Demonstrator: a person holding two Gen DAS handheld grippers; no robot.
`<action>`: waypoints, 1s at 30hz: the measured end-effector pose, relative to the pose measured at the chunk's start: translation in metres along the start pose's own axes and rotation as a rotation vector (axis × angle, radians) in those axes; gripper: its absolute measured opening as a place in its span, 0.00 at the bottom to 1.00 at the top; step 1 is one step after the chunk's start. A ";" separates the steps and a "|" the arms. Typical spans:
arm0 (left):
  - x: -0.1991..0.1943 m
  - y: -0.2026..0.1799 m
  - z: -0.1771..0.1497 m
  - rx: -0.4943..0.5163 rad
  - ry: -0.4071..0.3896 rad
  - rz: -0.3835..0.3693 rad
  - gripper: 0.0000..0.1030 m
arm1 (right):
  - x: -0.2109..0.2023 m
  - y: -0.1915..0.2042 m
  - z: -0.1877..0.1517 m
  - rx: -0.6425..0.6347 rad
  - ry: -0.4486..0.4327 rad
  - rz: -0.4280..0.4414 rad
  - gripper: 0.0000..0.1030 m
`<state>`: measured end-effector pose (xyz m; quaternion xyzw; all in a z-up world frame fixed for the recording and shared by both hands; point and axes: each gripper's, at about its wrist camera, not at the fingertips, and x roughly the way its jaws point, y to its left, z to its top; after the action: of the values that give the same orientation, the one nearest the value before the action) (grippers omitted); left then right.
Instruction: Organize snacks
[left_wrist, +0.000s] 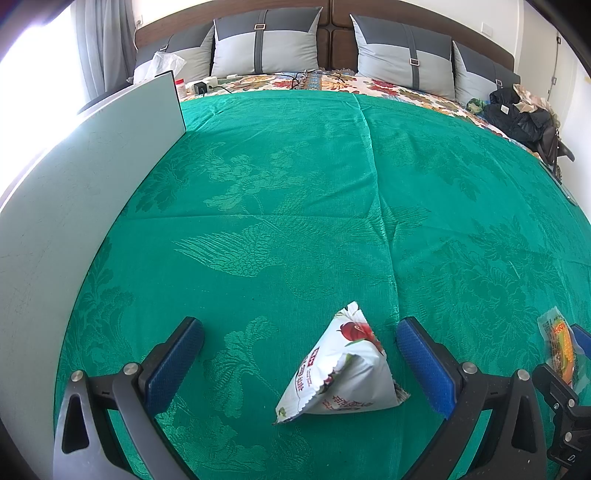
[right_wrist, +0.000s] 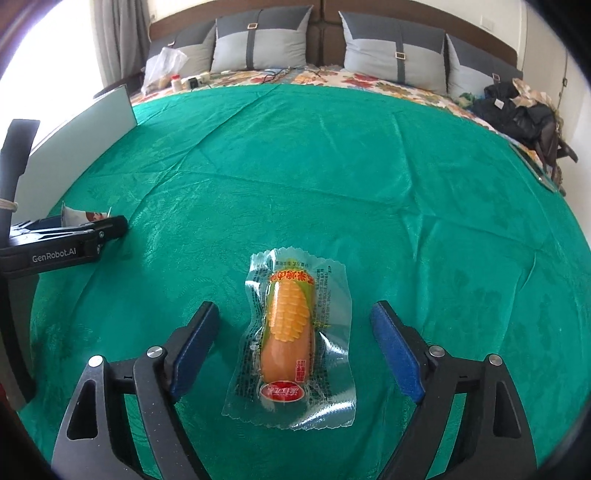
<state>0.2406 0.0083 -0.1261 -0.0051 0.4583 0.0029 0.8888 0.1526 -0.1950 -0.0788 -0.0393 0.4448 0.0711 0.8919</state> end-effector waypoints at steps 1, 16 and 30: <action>0.000 0.000 0.000 0.000 0.000 0.000 1.00 | 0.000 -0.002 0.000 0.005 0.001 0.000 0.86; 0.000 0.000 0.000 0.000 0.000 0.000 1.00 | 0.000 -0.001 -0.002 0.012 0.002 -0.002 0.88; 0.000 0.000 0.000 0.000 0.000 0.000 1.00 | 0.000 -0.001 -0.002 0.012 0.002 -0.001 0.88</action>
<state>0.2404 0.0085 -0.1262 -0.0052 0.4581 0.0028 0.8889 0.1514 -0.1963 -0.0798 -0.0345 0.4463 0.0678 0.8916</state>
